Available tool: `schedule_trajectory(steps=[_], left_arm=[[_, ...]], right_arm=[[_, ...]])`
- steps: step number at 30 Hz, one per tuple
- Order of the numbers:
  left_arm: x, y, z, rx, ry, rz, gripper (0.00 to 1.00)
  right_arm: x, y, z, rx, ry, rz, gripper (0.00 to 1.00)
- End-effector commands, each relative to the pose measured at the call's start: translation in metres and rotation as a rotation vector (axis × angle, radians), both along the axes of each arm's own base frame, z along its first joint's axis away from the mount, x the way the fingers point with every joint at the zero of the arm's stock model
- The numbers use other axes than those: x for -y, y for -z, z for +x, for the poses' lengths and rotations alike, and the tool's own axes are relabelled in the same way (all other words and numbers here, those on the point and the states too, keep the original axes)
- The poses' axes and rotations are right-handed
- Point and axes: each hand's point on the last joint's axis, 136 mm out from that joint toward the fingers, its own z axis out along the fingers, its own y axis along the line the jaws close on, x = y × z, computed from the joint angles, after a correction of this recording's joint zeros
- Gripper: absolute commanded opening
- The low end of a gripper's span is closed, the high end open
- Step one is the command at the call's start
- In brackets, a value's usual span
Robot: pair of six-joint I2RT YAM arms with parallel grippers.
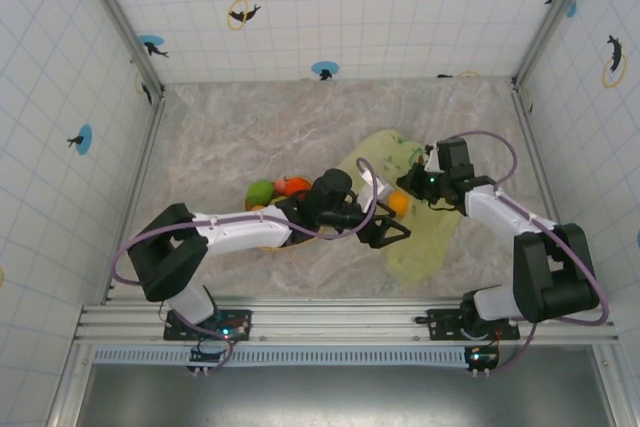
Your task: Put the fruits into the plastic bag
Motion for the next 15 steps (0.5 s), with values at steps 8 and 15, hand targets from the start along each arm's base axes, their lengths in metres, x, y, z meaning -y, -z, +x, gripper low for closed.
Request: schedule_trajectory(steps=[8,15], left_arm=[[-0.029,-0.050,-0.035,0.038,0.128,-0.036,0.87],[-0.091,-0.054,0.019,0.089,-0.161,0.091,0.85]], right_arm=[[0.007,-0.013,0.008,0.074,0.036,-0.029,0.00],[0.010,-0.013,0.009,0.081,0.037,-0.042,0.00]])
